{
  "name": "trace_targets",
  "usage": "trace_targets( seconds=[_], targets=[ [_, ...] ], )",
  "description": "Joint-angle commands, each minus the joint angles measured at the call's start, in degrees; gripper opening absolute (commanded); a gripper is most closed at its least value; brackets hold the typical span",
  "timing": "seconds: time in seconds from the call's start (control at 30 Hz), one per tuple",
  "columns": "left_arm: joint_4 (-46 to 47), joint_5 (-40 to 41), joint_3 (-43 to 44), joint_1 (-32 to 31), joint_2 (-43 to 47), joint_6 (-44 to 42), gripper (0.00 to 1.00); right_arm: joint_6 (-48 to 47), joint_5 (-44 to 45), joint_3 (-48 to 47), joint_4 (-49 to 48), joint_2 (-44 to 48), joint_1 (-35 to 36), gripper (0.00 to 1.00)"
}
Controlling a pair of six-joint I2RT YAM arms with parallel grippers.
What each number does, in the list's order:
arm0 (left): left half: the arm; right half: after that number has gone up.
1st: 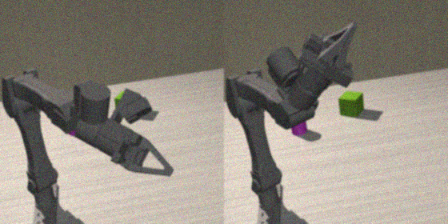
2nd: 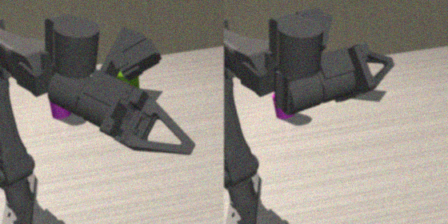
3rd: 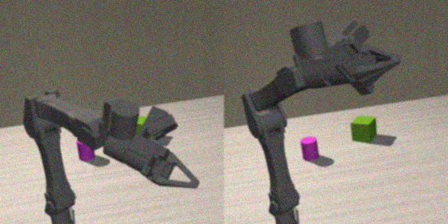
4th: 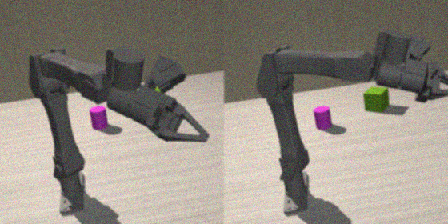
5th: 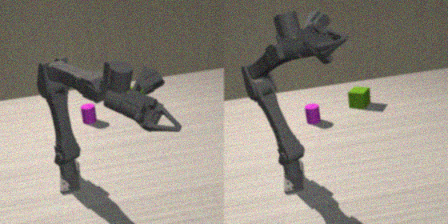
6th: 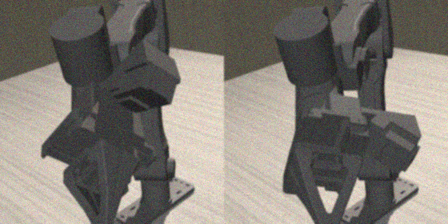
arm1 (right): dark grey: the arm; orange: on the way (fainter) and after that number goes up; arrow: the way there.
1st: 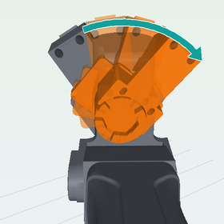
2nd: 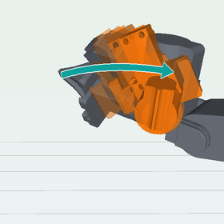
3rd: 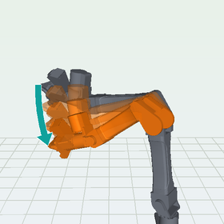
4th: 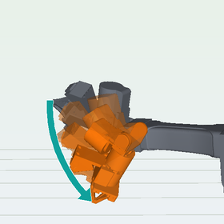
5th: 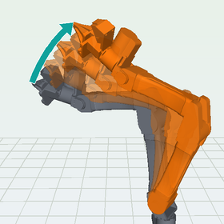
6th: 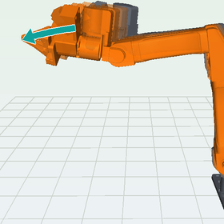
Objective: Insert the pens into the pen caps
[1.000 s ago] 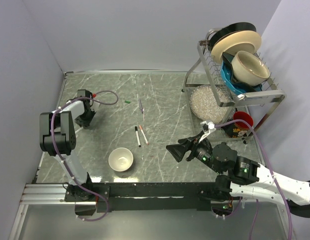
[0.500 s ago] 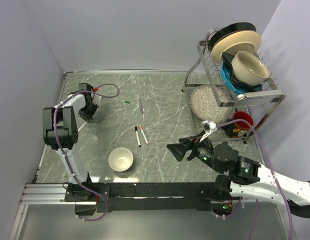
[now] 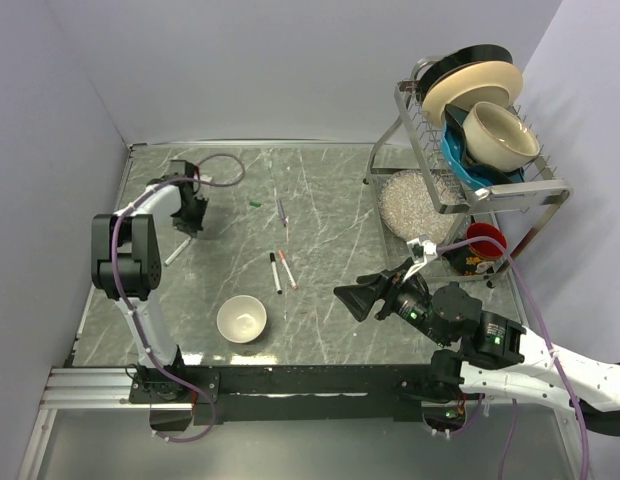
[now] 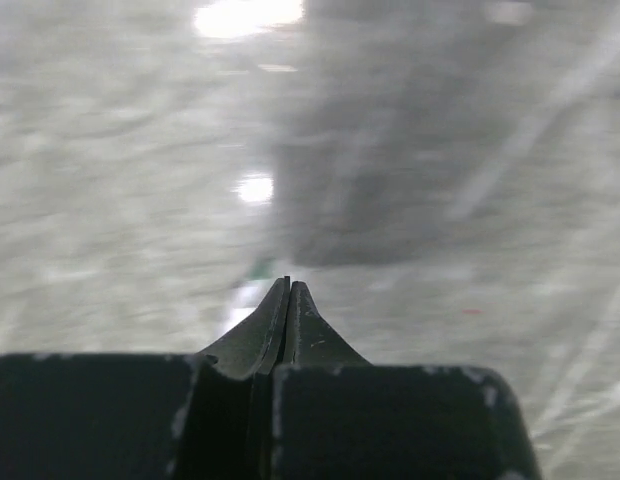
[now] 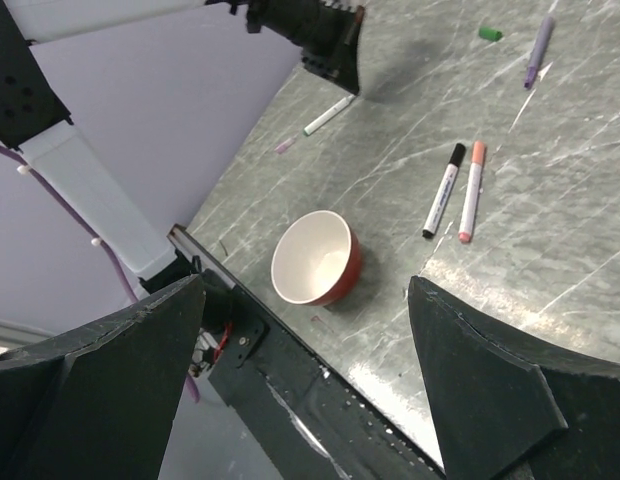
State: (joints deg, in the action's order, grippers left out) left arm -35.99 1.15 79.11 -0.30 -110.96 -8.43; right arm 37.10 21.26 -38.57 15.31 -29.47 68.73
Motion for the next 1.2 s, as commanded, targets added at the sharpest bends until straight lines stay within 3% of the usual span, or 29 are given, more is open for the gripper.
trace_targets(
  seconds=[0.0,0.13,0.23,0.47,0.6,0.83,1.17],
  targets=[
    [2.06,-2.12,-2.38,-4.01,2.59,3.94,0.01,2.0,-0.95,-2.92,-0.72,-0.58,-0.35,0.9],
    [2.23,-1.32,-2.47,-4.27,4.69,2.28,0.06,3.59,-2.0,-2.66,-0.98,-0.76,-0.35,0.9],
    [3.64,1.04,-3.78,-4.19,8.38,-0.27,0.18,4.47,-2.88,-2.39,-1.86,-1.11,-0.35,0.9],
    [6.89,8.69,-14.14,-3.49,15.67,-14.49,0.18,3.95,-4.9,-3.97,-0.81,-3.75,-0.35,0.9],
    [7.86,7.22,-17.32,-1.56,17.35,-15.57,0.22,3.33,-6.05,-5.38,0.6,-5.94,-0.26,0.91],
    [9.88,6.24,-18.11,0.03,18.15,-16.36,0.43,1.83,-5.53,-7.66,2.36,-7.27,-0.35,0.94],
    [7.33,6.5,-13.54,2.93,8.66,-14.86,0.37,1.22,-3.77,-7.4,2.71,-6.39,-0.35,0.95]
  ],
)
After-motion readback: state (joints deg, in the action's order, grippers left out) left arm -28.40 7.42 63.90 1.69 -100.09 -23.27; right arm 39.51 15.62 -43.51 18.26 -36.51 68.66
